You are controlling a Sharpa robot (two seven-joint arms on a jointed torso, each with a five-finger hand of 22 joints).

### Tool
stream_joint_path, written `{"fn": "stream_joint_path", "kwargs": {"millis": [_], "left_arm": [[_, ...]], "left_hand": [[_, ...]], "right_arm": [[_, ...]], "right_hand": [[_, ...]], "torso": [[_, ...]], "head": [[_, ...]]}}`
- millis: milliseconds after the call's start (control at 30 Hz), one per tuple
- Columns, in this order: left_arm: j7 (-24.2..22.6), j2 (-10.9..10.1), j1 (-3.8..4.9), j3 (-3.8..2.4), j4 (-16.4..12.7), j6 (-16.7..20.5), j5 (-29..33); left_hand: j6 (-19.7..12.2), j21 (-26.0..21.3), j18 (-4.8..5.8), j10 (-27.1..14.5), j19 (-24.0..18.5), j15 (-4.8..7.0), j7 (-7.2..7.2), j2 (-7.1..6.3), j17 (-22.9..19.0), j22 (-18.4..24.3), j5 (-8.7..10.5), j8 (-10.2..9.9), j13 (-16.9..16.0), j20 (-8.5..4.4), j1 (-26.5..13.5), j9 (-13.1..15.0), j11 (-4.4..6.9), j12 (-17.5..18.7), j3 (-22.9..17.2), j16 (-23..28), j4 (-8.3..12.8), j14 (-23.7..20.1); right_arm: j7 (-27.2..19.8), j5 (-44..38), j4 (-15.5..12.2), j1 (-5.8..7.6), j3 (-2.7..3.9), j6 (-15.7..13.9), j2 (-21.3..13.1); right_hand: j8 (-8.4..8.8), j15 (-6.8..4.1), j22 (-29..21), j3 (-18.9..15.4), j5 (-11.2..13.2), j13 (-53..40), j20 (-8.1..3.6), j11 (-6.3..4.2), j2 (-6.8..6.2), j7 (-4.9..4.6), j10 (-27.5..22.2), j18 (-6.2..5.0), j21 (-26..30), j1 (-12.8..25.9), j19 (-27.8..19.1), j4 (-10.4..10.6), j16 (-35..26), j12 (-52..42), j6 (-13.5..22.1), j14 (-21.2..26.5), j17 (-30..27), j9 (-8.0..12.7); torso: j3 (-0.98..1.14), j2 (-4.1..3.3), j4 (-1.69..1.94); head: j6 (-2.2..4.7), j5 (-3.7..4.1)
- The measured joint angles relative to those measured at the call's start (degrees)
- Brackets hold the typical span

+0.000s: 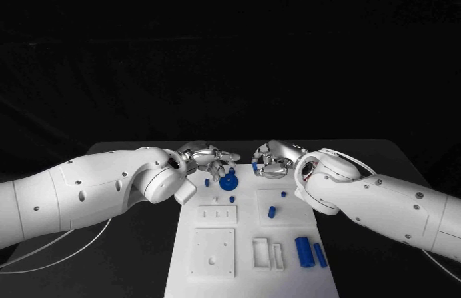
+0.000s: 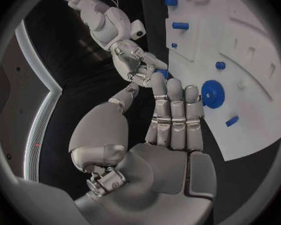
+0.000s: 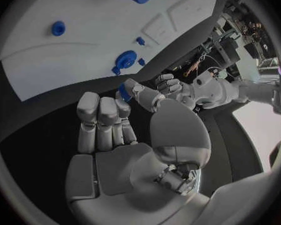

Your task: Assemble the parts on the task board

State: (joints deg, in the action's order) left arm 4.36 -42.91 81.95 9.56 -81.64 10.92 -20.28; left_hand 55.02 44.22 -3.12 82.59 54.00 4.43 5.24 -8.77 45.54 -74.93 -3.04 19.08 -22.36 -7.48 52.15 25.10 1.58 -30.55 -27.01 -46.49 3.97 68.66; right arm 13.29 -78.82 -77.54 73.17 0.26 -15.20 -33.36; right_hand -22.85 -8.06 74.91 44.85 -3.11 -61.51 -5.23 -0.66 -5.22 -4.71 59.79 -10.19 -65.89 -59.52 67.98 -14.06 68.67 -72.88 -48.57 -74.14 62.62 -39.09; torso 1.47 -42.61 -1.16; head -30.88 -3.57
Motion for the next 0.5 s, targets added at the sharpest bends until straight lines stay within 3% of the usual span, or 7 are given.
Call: {"fn": "stream_joint_path", "kwargs": {"millis": [200, 500], "left_arm": [[2.5, 0.6, 0.00, 0.01, -0.3, 0.1, -1.5], [5.8, 1.2, 0.00, 0.08, -0.6, 0.0, -4.2]], "left_hand": [[0.9, 3.7, -0.04, -2.3, 0.1, 1.13, -0.87, -0.29, 1.5, 0.0, 0.00, 0.0, -5.1, -0.12, -0.3, 0.6, 0.48, -7.7, -0.1, -4.6, -1.3, 0.1], [0.9, 5.2, -0.03, -3.2, 0.2, 1.60, -0.91, -0.29, 1.6, 0.0, 0.00, 0.0, -6.9, -0.20, -0.3, 0.9, 0.58, -10.6, -0.2, -6.1, -1.5, 0.0]], "right_arm": [[1.8, -1.3, -0.8, 0.01, -0.33, 0.8, 2.0], [3.3, -2.3, -2.3, 0.01, -0.55, 1.5, 2.6]], "right_hand": [[0.07, 0.08, 0.0, 0.3, 0.0, 0.0, 0.01, -0.09, -0.23, 0.09, 0.1, 0.00, 0.0, -0.2, 0.0, 0.0, 0.0, 0.0, -0.1, -0.1, 0.0, -0.2], [0.10, 0.10, 0.0, 0.5, 0.0, 0.1, 0.10, -0.10, -0.23, 0.15, 0.1, 0.00, 0.0, -0.2, 0.1, 0.1, 0.0, 0.0, -0.1, -0.1, 0.0, -0.2]], "torso": [[-0.05, 0.16, 0.02], [-0.08, 0.13, 0.10]], "head": [[-0.15, -0.36], [-0.15, -0.82]]}}
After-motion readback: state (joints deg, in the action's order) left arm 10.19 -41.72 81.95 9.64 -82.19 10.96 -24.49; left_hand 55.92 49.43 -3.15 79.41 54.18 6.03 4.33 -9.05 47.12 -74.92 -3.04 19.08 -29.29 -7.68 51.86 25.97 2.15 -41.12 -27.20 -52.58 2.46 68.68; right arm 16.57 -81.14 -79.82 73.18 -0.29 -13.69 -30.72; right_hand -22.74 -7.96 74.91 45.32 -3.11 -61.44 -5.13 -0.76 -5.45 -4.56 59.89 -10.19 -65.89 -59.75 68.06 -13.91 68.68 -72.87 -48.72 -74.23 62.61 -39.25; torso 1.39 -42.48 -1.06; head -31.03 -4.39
